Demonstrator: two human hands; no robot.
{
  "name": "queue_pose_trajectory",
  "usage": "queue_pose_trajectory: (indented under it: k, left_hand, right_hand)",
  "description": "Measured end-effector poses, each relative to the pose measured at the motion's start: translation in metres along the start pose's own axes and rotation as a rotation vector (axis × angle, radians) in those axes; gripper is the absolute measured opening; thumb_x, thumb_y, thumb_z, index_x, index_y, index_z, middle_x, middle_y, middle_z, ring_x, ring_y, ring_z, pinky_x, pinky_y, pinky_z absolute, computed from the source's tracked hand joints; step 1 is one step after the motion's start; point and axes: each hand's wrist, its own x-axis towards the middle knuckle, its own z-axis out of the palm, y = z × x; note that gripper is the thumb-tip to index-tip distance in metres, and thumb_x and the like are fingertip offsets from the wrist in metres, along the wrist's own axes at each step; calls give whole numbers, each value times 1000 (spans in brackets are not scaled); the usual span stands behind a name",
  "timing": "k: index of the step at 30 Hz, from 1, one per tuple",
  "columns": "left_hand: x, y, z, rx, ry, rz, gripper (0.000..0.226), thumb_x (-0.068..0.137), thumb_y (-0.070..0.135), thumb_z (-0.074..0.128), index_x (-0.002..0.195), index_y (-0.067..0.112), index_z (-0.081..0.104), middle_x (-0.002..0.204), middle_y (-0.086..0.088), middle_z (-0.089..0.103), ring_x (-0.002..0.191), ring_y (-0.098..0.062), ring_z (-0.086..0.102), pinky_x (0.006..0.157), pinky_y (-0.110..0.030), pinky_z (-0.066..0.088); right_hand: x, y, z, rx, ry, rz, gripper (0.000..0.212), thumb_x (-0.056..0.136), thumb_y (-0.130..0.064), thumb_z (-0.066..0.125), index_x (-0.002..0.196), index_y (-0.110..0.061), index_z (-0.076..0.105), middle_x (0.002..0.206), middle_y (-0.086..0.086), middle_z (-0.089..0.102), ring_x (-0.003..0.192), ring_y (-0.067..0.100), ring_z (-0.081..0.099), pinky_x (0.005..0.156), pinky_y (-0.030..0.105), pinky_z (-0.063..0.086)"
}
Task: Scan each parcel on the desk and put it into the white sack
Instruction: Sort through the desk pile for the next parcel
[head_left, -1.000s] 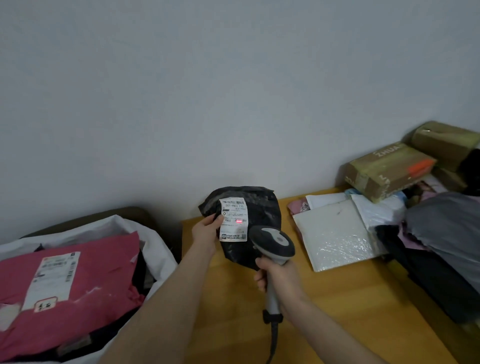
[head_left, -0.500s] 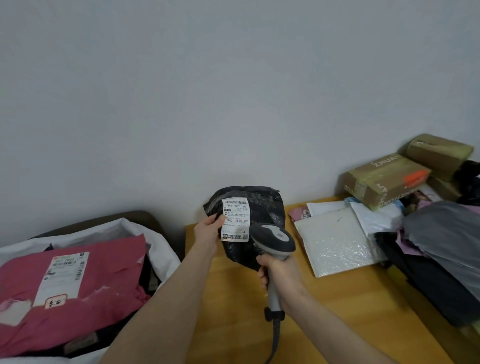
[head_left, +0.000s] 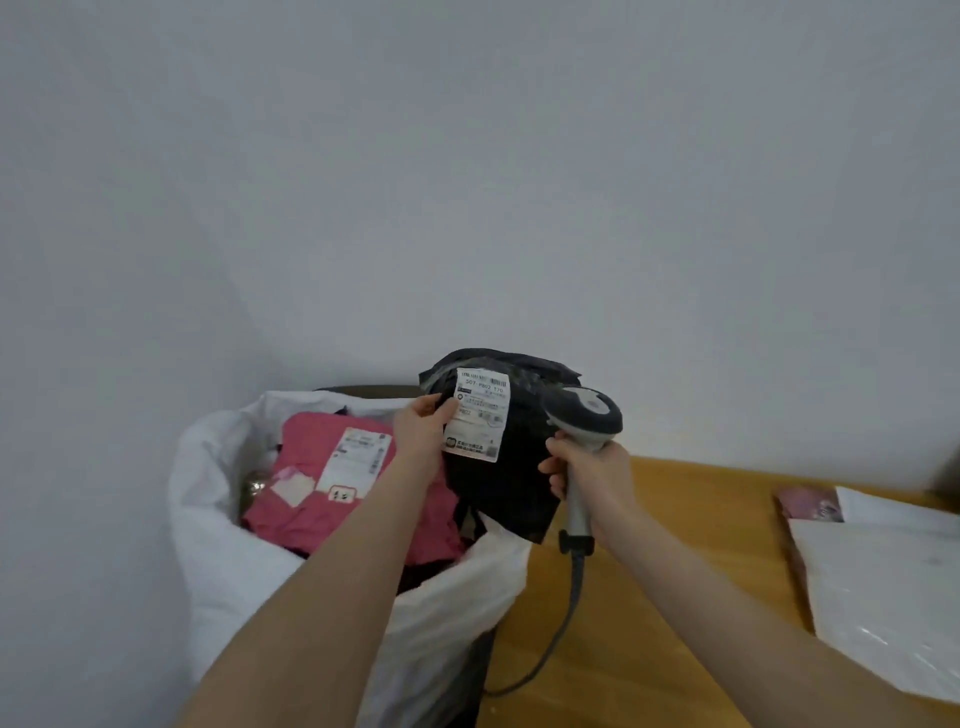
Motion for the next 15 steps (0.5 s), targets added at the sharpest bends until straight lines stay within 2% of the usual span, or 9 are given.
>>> queue_pose_trajectory:
  k: [2,4,6,9,11,13,15]
  left_hand:
    - [10,16,-43,54,123,66,23,86,3,67,107,-1,60,89,-10,65,78,-23,62,75,-34,55]
    - [22,27,-81,114,237,91,25,85,5,68,108,-1,61,88,-11,66,74,-21,61,75,-36,55]
    - [32,29,-112,221,342,118,25,84,7,69,108,2,62,100,-16,68,84,-24,63,83,-39,55]
    - [39,10,-148,549,423,115,36,83,8,68,117,7,57,115,-13,64,104,-28,61,93,-41,49]
    - [41,-7,-158,761,377,20,56,82,10,66,133,10,42,131,-17,51,117,-34,52,99,-45,43]
    - [42,-15,-155,933,373,-99,81,80,15,69,146,14,22,144,-23,28,131,-41,34,107,-48,33]
    - [44,-14,-144,1142,382,-32,91,81,19,70,150,17,10,151,-24,13,140,-40,17,113,-49,22]
  right_hand:
    - [6,2,32,-10,-64,10,4,87,-5,66,86,-2,64,65,13,67,49,18,54,56,31,47]
    - [9,6,59,-20,-117,20,4,86,-3,65,83,-1,64,66,14,66,49,19,52,56,32,46]
    - [13,14,79,-57,-159,22,11,85,-2,64,75,-3,63,66,15,65,49,19,51,53,30,45]
    - [21,37,98,-118,-166,57,12,83,-3,65,71,-3,63,61,11,65,49,19,52,54,30,46]
    - [26,52,103,-143,-144,102,12,82,-6,67,71,-4,64,59,9,65,50,19,54,60,33,49]
    - [31,62,104,-163,-117,138,13,81,-7,68,69,-5,64,61,10,66,51,20,55,65,35,49]
    - [33,66,101,-172,-93,148,14,80,-8,69,67,-4,65,62,12,67,50,21,55,64,35,49]
